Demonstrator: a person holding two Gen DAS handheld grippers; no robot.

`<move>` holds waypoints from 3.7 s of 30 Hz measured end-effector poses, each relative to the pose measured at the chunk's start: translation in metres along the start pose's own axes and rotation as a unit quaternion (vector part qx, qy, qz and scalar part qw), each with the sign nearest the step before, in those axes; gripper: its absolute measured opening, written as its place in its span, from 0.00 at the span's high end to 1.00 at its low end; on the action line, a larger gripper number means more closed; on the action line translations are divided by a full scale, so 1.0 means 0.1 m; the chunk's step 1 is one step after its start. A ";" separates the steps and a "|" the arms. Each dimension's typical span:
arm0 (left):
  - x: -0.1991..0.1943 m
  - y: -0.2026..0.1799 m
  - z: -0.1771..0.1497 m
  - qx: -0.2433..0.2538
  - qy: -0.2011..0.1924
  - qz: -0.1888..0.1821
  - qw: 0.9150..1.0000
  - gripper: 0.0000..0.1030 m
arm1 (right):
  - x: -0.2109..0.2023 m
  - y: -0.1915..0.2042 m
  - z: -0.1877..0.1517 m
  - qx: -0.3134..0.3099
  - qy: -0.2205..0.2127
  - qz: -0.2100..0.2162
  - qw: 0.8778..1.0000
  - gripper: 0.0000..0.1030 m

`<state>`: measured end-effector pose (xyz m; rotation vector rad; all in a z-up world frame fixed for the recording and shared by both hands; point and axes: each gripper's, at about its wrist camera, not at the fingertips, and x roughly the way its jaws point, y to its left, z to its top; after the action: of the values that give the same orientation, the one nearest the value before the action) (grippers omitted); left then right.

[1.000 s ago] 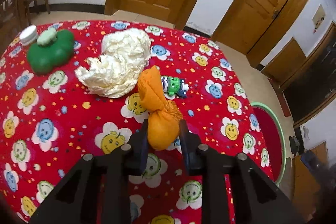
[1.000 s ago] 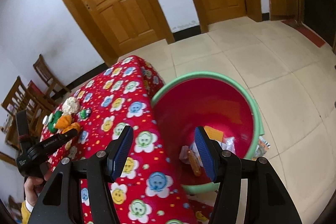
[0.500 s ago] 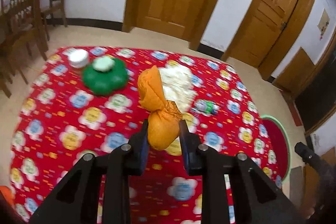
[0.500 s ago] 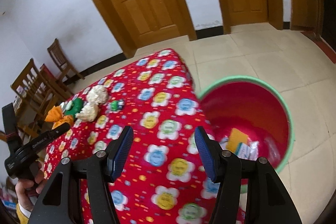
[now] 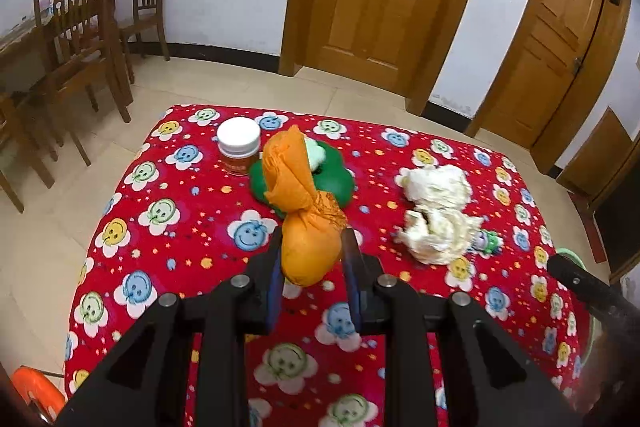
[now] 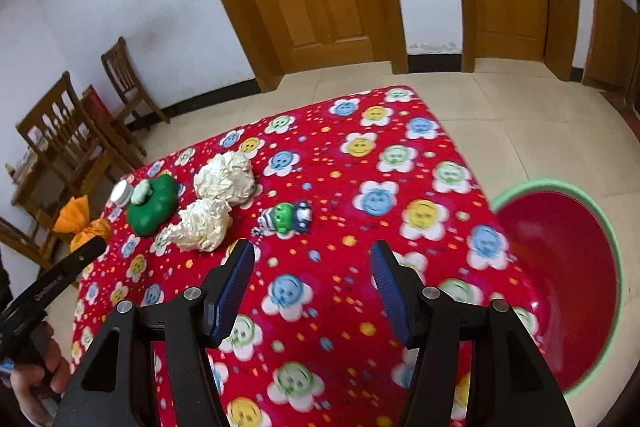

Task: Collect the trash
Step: 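Grasp the green toy figure with the right tool, then drop the orange bundle into the bucket with the left tool while the right tool drops the toy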

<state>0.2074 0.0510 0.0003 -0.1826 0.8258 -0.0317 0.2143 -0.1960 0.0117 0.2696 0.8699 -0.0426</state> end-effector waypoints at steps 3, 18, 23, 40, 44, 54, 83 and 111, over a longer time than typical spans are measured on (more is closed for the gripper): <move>0.08 0.05 -0.02 -0.004 0.001 -0.005 1.000 0.75 | 0.20 0.12 0.02 -0.012 0.009 -0.005 1.000 0.40; 0.20 0.10 -0.09 -0.002 -0.003 -0.033 0.999 0.75 | 0.94 0.39 0.08 -0.053 0.023 -0.041 0.998 0.40; 0.20 0.08 -0.10 0.000 -0.001 -0.036 0.999 0.75 | 0.95 0.42 0.05 -0.062 0.010 -0.055 0.997 0.51; -0.20 -0.30 -0.13 0.025 -0.006 -0.060 0.998 0.75 | 0.13 0.06 -0.14 -0.006 -0.013 -0.018 1.000 0.51; -0.32 -0.47 -0.16 0.032 -0.008 -0.073 0.997 0.75 | -0.15 -0.09 -0.19 0.009 -0.027 -0.022 0.999 0.51; -0.52 -0.99 -0.27 0.066 0.005 -0.112 0.992 0.75 | -0.72 -0.58 -0.36 0.048 -0.046 -0.061 0.996 0.51; -0.29 -2.51 -0.50 0.152 0.066 -0.198 0.966 0.75 | -0.77 -2.05 -0.73 0.156 -0.044 -0.086 0.983 0.49; -0.09 -3.58 -0.95 0.240 0.111 -0.269 0.926 0.58 | -1.23 -2.66 -0.88 0.230 -0.093 -0.108 0.963 0.44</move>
<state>0.1466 -0.3140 0.0062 0.0647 0.9480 -0.7791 0.0296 -0.4394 -0.0063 0.5940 0.6893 -0.4709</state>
